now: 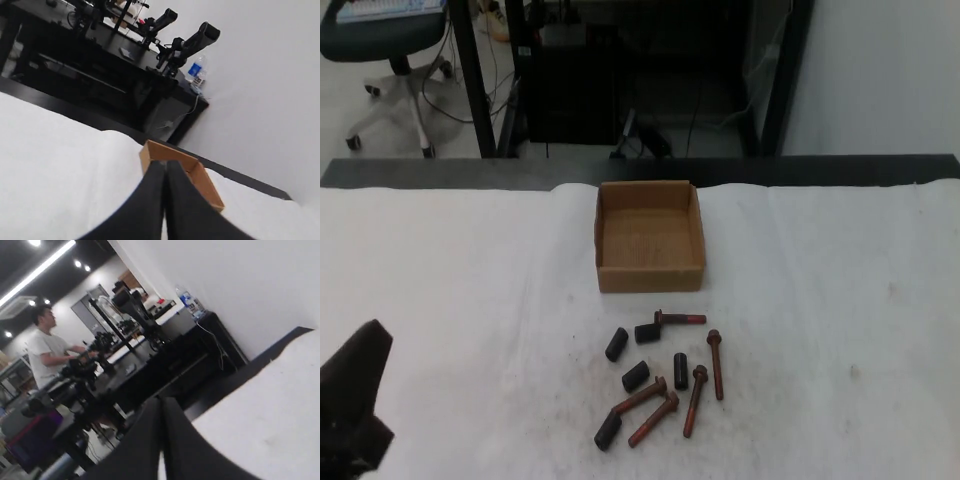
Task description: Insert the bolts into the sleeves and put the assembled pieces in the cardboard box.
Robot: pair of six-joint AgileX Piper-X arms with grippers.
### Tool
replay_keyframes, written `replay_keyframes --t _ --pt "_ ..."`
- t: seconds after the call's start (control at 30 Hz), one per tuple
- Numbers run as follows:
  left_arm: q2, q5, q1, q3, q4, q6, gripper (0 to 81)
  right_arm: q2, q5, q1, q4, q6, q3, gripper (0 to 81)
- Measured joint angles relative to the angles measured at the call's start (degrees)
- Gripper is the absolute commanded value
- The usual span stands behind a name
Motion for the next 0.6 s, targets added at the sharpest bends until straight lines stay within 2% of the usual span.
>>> replay_keyframes --t 0.1,0.17,0.23,0.3,0.33,0.43,0.6 --pt "0.0 1.6 0.0 0.0 -0.8 -3.7 0.3 0.0 -1.9 0.0 -5.0 5.0 0.0 0.8" --pt "-0.1 6.1 0.0 0.0 -2.6 -2.7 0.3 0.0 -4.0 0.0 -8.9 7.4 0.0 0.8" --pt "-0.1 11.8 0.0 -0.1 -3.4 1.3 0.3 0.0 -10.6 0.0 -9.2 8.9 -0.1 0.7" --pt "1.0 16.3 0.0 -1.2 -3.0 5.7 0.3 0.1 -20.6 0.0 -7.6 9.3 -0.8 1.3" --pt "2.3 17.3 0.0 -2.1 -2.7 7.7 0.3 0.8 -20.6 0.0 -5.5 9.3 -1.6 3.8" --pt "6.2 18.6 0.0 -5.0 -1.8 12.1 0.3 3.8 -30.8 0.0 -2.3 6.3 -4.4 9.7" --pt "20.9 21.4 0.0 -13.0 -0.9 16.0 0.3 17.2 -41.4 0.4 2.1 -3.8 -14.0 14.5"
